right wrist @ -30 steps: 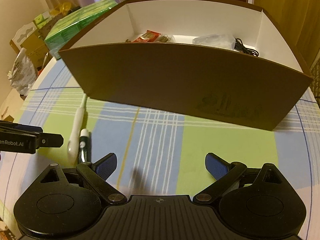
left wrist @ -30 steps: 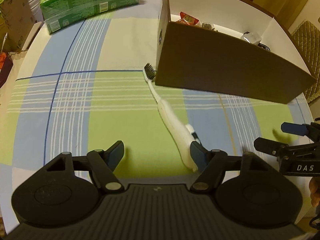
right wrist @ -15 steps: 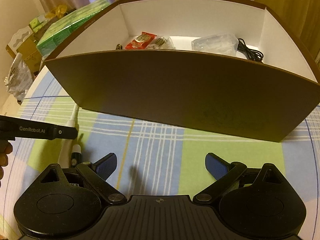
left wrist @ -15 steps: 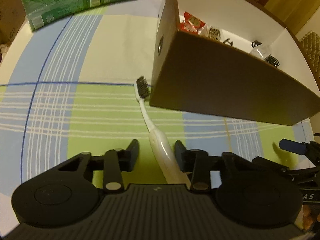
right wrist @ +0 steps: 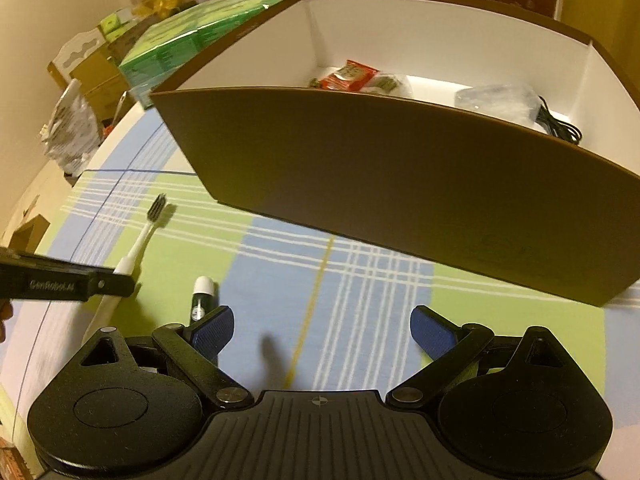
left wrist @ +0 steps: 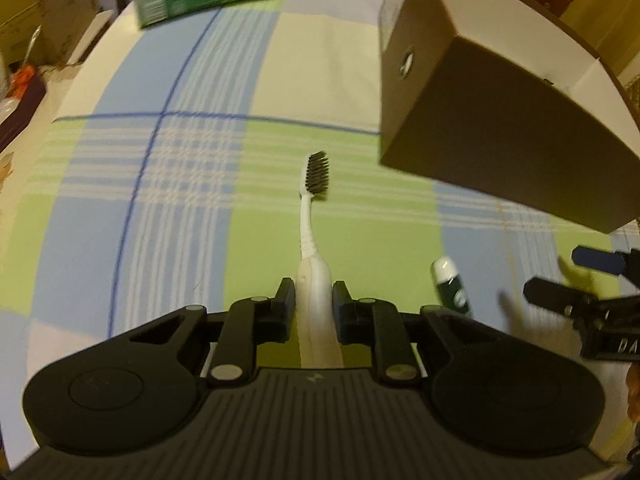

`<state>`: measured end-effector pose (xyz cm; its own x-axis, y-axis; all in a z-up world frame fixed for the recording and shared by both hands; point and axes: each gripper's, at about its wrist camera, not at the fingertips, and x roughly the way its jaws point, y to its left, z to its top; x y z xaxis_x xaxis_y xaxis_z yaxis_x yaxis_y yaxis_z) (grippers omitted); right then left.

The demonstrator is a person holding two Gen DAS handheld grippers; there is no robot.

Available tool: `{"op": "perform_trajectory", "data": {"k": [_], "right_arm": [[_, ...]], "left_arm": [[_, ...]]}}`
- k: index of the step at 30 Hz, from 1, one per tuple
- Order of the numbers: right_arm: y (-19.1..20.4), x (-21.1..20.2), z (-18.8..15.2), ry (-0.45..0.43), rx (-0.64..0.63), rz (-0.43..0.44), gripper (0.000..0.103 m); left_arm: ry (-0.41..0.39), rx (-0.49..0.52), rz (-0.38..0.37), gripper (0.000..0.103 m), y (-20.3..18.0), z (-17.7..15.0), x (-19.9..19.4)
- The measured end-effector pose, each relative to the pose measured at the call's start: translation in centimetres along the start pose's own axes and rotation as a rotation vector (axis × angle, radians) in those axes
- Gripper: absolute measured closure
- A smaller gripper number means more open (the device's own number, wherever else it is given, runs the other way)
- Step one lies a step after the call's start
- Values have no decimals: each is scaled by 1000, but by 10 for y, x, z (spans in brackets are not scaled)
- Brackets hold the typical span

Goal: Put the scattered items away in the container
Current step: 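Grasp the white toothbrush handle with the left tool while the right tool grasps the green tube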

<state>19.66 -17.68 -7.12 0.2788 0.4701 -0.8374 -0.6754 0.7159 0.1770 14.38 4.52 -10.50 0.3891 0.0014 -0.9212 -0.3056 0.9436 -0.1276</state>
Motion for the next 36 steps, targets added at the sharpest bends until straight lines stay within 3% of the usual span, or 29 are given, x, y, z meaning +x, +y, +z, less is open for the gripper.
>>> {"op": "perform_trajectory", "data": {"k": [11, 21, 25, 26, 27, 28, 31, 32, 33, 34, 36], "right_arm": [[22, 2, 0, 3, -61, 34, 3], [51, 10, -10, 7, -162, 101, 4], [68, 18, -14, -19, -252, 77, 4], [71, 20, -15, -23, -274, 69, 10], [75, 24, -14, -21, -293, 64, 31], [77, 28, -14, -12, -298, 70, 38], [78, 38, -16, -4, -289, 75, 40], [81, 39, -19, -20, -310, 65, 48], [85, 39, -21, -35, -346, 58, 74], [87, 38, -23, -36, -375, 69, 84], [91, 36, -24, -6, -399, 69, 84]], "left_arm": [[-14, 49, 13, 87, -2, -9, -4], [-24, -35, 36, 87, 23, -31, -23], [-30, -57, 38, 87, 26, -38, -28], [-30, -61, 38, 87, 26, -40, -29], [-29, -64, 39, 87, 27, -42, -29], [-28, -68, 39, 87, 27, -44, -30], [-27, -74, 41, 87, 28, -47, -31], [-26, -73, 41, 87, 29, -48, -31], [-26, -72, 42, 87, 28, -49, -30], [-25, -69, 42, 87, 28, -49, -30], [-22, -64, 40, 87, 26, -51, -30]]}}
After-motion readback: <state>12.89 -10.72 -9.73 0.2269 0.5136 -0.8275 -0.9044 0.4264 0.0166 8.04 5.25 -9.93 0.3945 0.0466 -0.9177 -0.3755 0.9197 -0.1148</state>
